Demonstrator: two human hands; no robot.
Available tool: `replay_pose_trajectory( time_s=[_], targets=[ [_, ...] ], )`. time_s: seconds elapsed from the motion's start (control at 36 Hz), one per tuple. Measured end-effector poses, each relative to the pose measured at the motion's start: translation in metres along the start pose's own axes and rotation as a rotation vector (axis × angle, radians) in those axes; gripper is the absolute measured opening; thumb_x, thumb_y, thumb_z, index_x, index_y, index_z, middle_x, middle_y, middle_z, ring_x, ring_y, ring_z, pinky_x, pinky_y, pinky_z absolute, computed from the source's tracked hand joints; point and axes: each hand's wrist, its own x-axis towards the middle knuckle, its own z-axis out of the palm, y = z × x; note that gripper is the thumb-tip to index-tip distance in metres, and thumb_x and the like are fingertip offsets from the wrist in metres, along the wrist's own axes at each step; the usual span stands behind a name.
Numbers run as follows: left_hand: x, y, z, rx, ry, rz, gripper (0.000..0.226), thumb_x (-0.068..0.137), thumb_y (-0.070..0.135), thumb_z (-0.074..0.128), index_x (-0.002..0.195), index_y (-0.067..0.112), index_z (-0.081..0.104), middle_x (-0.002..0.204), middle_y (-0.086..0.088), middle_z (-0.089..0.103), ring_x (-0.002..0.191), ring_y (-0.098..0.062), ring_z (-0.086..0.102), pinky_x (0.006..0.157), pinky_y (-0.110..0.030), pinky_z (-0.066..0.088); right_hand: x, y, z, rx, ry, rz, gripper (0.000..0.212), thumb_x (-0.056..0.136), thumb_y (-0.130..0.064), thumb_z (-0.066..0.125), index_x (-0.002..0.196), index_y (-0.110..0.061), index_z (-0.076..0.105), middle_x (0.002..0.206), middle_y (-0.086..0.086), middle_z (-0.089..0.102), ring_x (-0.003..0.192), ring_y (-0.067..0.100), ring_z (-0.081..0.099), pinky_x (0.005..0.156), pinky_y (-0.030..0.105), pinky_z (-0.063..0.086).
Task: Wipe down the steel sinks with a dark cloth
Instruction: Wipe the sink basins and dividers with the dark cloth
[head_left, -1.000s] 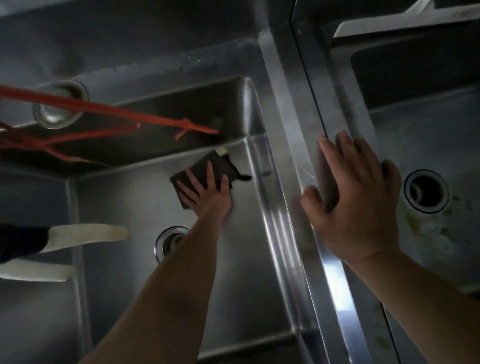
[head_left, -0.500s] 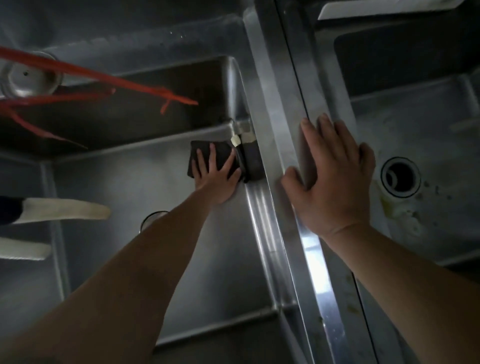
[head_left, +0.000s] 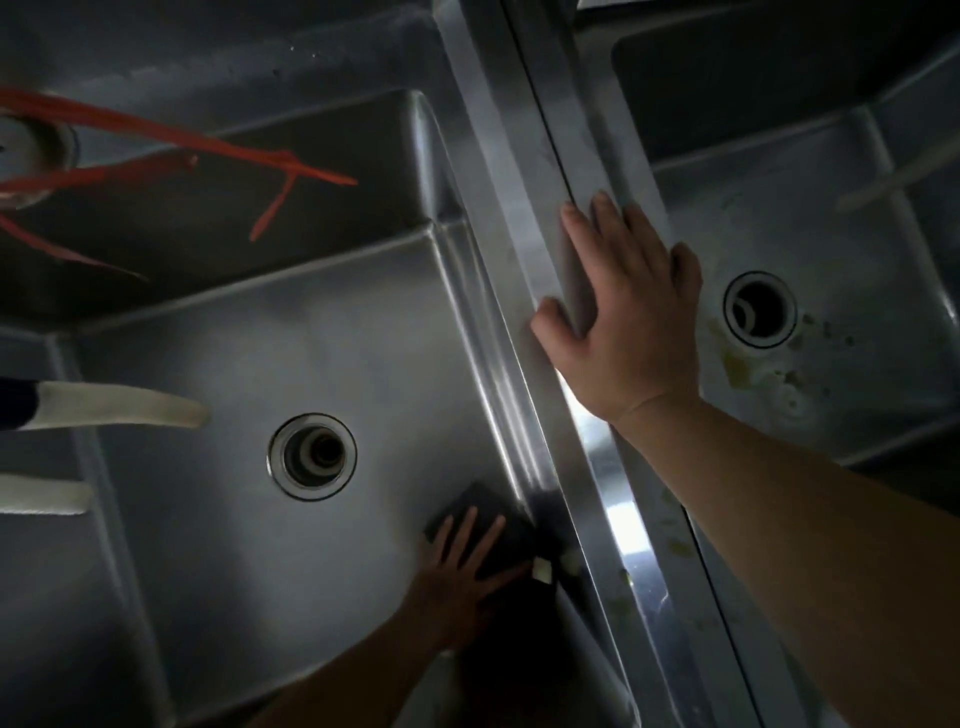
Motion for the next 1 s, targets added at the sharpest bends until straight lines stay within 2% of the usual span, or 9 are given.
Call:
replay_pose_trajectory(
  time_s=[0.14,0.25,0.33,0.44,0.53,0.64,0.78,0.89,1.0],
  targets=[
    [0.017,-0.05,-0.017,0.003,0.146,0.105,0.056,0.08,0.063,0.056,0.135,0.057,0.047,0.157,0.001,0.032,0.141,-0.039,0.036,0.114,-0.055,0.019,0.001,0.0,-0.002,0.003,0.009,-0.002,0.071,0.086,-0.047,0.048,0.152,-0.027,0.032,0.161,0.002,0.03,0.15,0.024,0.024,0.115,0.062,0.019],
    [0.05,-0.12,-0.057,0.02,0.271,0.011,0.052,0.083,0.06,0.055,0.135,0.054,0.049,0.155,-0.003,0.039,0.141,-0.043,0.034,0.114,-0.058,0.025,0.001,0.0,-0.001,-0.001,-0.003,-0.007,0.071,0.086,-0.049,0.046,0.152,-0.028,0.031,0.161,0.002,0.03,0.15,0.024,0.023,0.115,0.062,0.018],
    [0.071,-0.179,-0.092,0.065,0.287,-0.169,0.056,0.087,0.063,0.046,0.142,0.049,0.042,0.157,-0.007,0.036,0.143,-0.046,0.028,0.113,-0.058,0.023,0.002,0.002,0.0,-0.004,0.007,-0.013,0.071,0.086,-0.05,0.046,0.152,-0.028,0.032,0.161,0.003,0.031,0.149,0.024,0.024,0.114,0.064,0.021],
    [0.106,-0.234,-0.127,-0.041,0.151,-0.568,0.068,0.086,0.075,0.017,0.148,0.057,-0.003,0.166,-0.002,-0.008,0.15,-0.037,-0.013,0.117,-0.054,-0.005,-0.001,0.002,0.001,-0.001,0.02,-0.015,0.07,0.087,-0.051,0.046,0.151,-0.026,0.033,0.16,0.003,0.032,0.149,0.024,0.026,0.112,0.063,0.023],
    [0.134,-0.242,-0.139,-0.224,0.145,-0.781,0.065,0.088,0.075,0.017,0.145,0.059,-0.009,0.163,0.004,-0.021,0.147,-0.034,-0.024,0.114,-0.055,-0.016,-0.001,0.001,0.001,0.002,0.019,-0.013,0.07,0.087,-0.05,0.045,0.151,-0.027,0.033,0.161,0.002,0.032,0.149,0.023,0.026,0.113,0.063,0.023],
    [0.149,-0.217,-0.134,-0.277,0.258,-0.928,0.067,0.087,0.073,0.011,0.148,0.054,-0.011,0.164,0.0,-0.019,0.148,-0.036,-0.021,0.115,-0.055,-0.018,0.0,0.001,-0.001,-0.003,0.008,-0.007,0.07,0.086,-0.049,0.045,0.152,-0.029,0.032,0.161,0.0,0.031,0.15,0.021,0.023,0.115,0.06,0.02],
    [0.149,-0.203,-0.144,-0.376,0.23,-0.956,0.066,0.091,0.069,0.021,0.148,0.054,-0.009,0.164,-0.001,-0.016,0.149,-0.037,-0.015,0.116,-0.055,-0.013,0.001,0.0,-0.003,0.006,0.013,-0.002,0.07,0.085,-0.049,0.045,0.152,-0.029,0.033,0.161,0.0,0.032,0.15,0.021,0.023,0.116,0.059,0.02],
    [0.138,-0.22,-0.166,-0.38,0.39,-0.917,0.065,0.091,0.04,0.042,0.151,0.042,0.018,0.162,-0.005,0.017,0.149,-0.032,0.005,0.121,-0.051,0.0,0.002,0.0,-0.002,0.026,0.03,-0.009,0.07,0.084,-0.048,0.047,0.15,-0.027,0.037,0.159,0.002,0.035,0.149,0.022,0.026,0.115,0.06,0.021],
    [0.138,-0.238,-0.187,-0.356,0.328,-0.852,0.083,0.081,0.024,0.055,0.155,0.027,0.018,0.158,-0.008,0.029,0.148,-0.031,0.016,0.121,-0.047,0.008,0.001,0.001,0.0,0.033,0.041,-0.015,0.07,0.084,-0.048,0.047,0.15,-0.026,0.039,0.158,0.002,0.037,0.148,0.023,0.029,0.114,0.061,0.023]
  ],
)
